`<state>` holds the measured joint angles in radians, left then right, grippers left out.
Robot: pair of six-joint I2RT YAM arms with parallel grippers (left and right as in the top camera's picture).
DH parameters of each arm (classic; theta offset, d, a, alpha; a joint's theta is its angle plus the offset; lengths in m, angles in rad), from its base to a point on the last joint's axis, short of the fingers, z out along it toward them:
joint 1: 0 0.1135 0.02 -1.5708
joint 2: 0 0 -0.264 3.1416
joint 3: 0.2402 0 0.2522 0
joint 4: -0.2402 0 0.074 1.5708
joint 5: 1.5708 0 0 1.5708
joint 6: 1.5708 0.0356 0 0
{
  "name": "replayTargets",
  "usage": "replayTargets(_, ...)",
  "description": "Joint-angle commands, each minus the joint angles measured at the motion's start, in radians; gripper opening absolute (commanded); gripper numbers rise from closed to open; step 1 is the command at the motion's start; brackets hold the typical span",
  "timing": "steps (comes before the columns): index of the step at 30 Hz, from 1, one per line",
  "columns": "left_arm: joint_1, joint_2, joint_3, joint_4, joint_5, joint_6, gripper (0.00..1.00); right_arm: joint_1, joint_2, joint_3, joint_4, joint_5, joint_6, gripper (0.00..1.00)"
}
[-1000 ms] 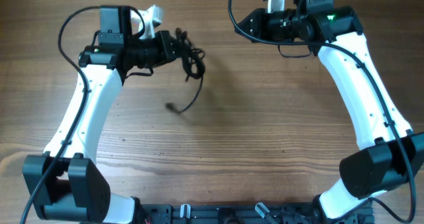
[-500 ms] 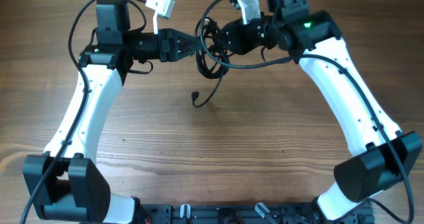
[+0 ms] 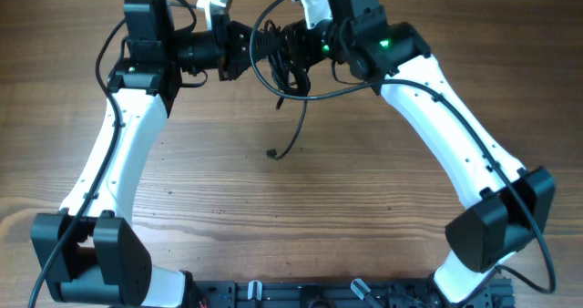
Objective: Untangle cables
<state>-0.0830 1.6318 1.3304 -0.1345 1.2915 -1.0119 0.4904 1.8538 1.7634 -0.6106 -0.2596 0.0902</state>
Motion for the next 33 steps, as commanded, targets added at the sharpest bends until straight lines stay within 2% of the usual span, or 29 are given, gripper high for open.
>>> replayTargets(1, 0.001, -0.010, 0.010, 0.021, 0.012, -0.212, 0.04, 0.006, 0.034, 0.011, 0.030, 0.017, 0.050, 0.45)
replayTargets(3, 0.001, -0.010, 0.010, 0.051, -0.014, -0.277, 0.04, 0.006, 0.035, 0.011, 0.032, -0.064, 0.047, 0.47)
replayTargets(9, 0.001, -0.010, 0.010, 0.101, -0.028, -0.325, 0.04, 0.005, 0.037, 0.011, 0.032, -0.201, 0.043, 0.53)
replayTargets(12, 0.001, -0.010, 0.010, 0.126, -0.016, -0.341, 0.04, 0.005, 0.057, 0.011, 0.050, -0.277, 0.068, 0.52)
replayTargets(16, 0.001, -0.010, 0.010, 0.200, 0.036, -0.358, 0.04, 0.006, 0.109, 0.011, 0.072, -0.302, 0.188, 0.35)
replayTargets(20, 0.001, -0.010, 0.010, 0.312, 0.089, -0.345, 0.04, 0.003, 0.119, 0.011, 0.122, -0.428, 0.199, 0.34)
replayTargets(22, 0.001, -0.010, 0.010, 0.376, 0.107, -0.328, 0.04, -0.003, 0.119, 0.011, 0.120, -0.448, 0.201, 0.18)
replayTargets(25, 0.003, -0.010, 0.010, 0.492, 0.152, -0.320, 0.04, -0.026, 0.119, 0.011, 0.072, -0.401, 0.217, 0.04)
replayTargets(29, 0.045, -0.010, 0.010, 0.693, 0.179, -0.279, 0.04, -0.081, 0.119, 0.011, -0.089, -0.217, 0.309, 0.04)
replayTargets(33, 0.097, -0.010, 0.010, 0.710, 0.179, -0.146, 0.04, -0.130, 0.119, 0.011, -0.242, -0.127, 0.313, 0.04)
